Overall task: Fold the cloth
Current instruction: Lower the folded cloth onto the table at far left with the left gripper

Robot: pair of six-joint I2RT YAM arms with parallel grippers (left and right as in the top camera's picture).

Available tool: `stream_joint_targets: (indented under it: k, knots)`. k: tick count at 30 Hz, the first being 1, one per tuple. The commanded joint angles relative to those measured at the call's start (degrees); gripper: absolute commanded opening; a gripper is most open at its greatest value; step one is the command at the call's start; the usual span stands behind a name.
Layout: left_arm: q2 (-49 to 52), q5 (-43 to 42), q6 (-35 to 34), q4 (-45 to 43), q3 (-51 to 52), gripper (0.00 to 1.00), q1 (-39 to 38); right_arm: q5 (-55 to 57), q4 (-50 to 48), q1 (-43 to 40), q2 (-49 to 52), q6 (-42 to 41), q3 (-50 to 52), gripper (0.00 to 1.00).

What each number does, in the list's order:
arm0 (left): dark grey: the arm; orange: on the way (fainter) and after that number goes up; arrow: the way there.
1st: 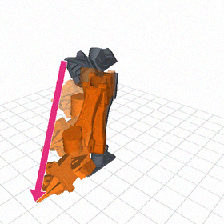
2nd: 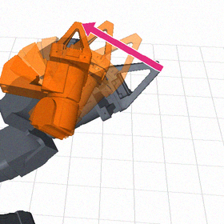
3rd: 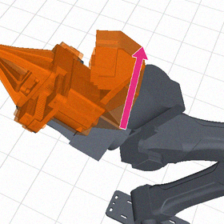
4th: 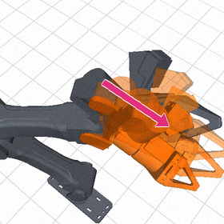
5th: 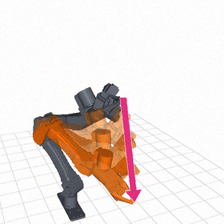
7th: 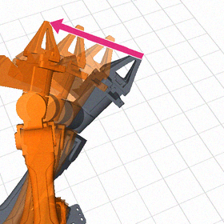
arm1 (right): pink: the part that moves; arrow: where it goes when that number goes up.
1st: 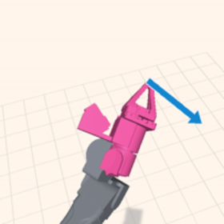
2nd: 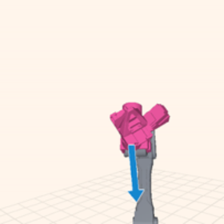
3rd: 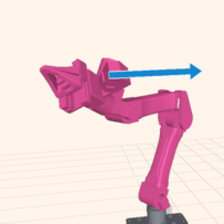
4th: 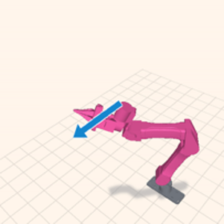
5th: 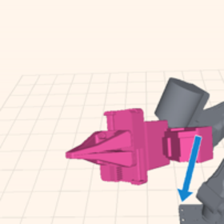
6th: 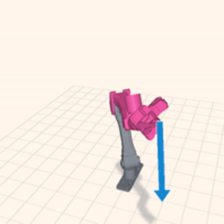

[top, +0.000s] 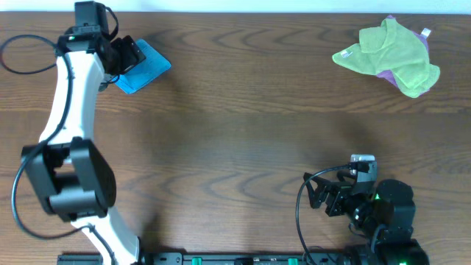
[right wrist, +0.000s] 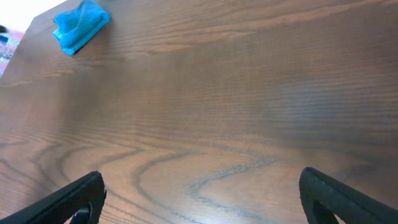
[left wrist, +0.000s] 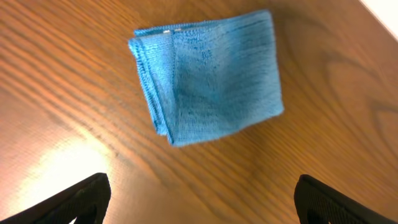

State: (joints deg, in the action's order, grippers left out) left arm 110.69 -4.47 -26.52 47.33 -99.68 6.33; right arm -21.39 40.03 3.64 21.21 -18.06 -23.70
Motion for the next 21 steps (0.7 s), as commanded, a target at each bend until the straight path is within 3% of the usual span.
stream_joint_targets:
  k: [1, 7, 17, 21]
  knots:
    - [-3.78, -0.76, 3.26, 1.7, -1.31, 0.95, -0.35, 0.0, 0.07, -0.35, -0.33, -0.79, 0.24, 0.99]
    - [-8.48, -2.62, 8.48, 5.25, -1.31, 0.96, -2.29, -0.02, 0.07, -0.35, -0.33, -0.76, 0.24, 0.99]
    - [-13.25, -2.56, 8.52, 7.93, -1.31, 0.95, -4.44, -0.02, 0.07, -0.35, -0.33, -0.79, 0.24, 0.99]
    - [-16.28, -0.74, 8.46, 14.05, -1.31, 0.95, -4.5, -0.02, 0.07, -0.35, -0.33, -0.79, 0.24, 0.99]
